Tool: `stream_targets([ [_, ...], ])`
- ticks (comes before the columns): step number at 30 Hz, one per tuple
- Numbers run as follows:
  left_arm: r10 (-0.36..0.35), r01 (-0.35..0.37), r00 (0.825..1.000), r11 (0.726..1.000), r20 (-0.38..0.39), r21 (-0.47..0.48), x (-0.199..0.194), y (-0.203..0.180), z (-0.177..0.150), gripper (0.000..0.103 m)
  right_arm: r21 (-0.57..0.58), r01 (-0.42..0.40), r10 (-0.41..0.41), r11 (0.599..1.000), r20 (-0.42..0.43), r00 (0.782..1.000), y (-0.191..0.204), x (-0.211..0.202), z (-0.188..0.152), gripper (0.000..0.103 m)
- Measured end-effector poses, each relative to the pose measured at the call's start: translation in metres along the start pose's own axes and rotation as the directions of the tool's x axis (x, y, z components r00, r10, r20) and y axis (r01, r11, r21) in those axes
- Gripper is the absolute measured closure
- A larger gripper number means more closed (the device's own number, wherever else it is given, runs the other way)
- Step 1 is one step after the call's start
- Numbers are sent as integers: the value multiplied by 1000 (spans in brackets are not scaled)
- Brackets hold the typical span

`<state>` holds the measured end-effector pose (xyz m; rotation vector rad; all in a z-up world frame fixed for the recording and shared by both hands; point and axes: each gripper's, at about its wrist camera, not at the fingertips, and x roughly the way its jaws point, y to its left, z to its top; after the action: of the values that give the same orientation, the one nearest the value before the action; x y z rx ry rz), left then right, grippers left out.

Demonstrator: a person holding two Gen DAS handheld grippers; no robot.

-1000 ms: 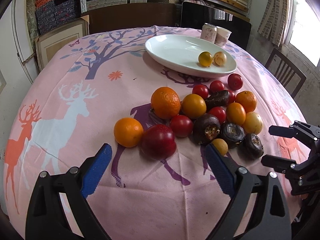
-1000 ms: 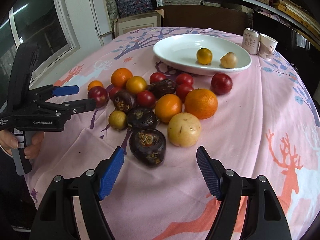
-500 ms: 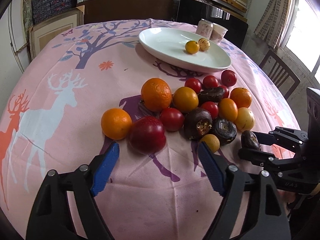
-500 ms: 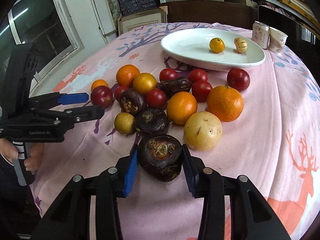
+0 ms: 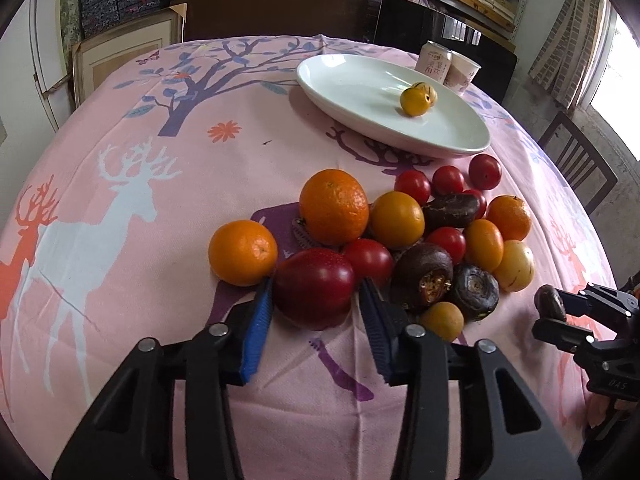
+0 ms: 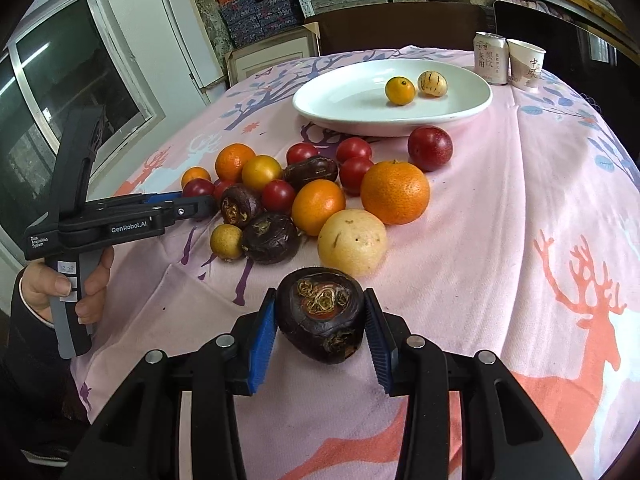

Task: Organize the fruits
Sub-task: 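Grasp a dark purple fruit with the right gripper while the left grasps a red plum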

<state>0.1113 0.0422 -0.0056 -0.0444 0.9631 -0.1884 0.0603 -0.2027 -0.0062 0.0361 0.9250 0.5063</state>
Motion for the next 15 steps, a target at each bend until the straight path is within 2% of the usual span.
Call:
stream_targets([
  [10,-41,41,999,999,-6,-33,-5,5,-1,65,-7,-18,18,1000,0,1000,3,-1,1,61],
  [15,-83,80,994,996,74,38,-39,-15,2,65,-1,-12,12,1000,86,996,0,-18,13,61],
])
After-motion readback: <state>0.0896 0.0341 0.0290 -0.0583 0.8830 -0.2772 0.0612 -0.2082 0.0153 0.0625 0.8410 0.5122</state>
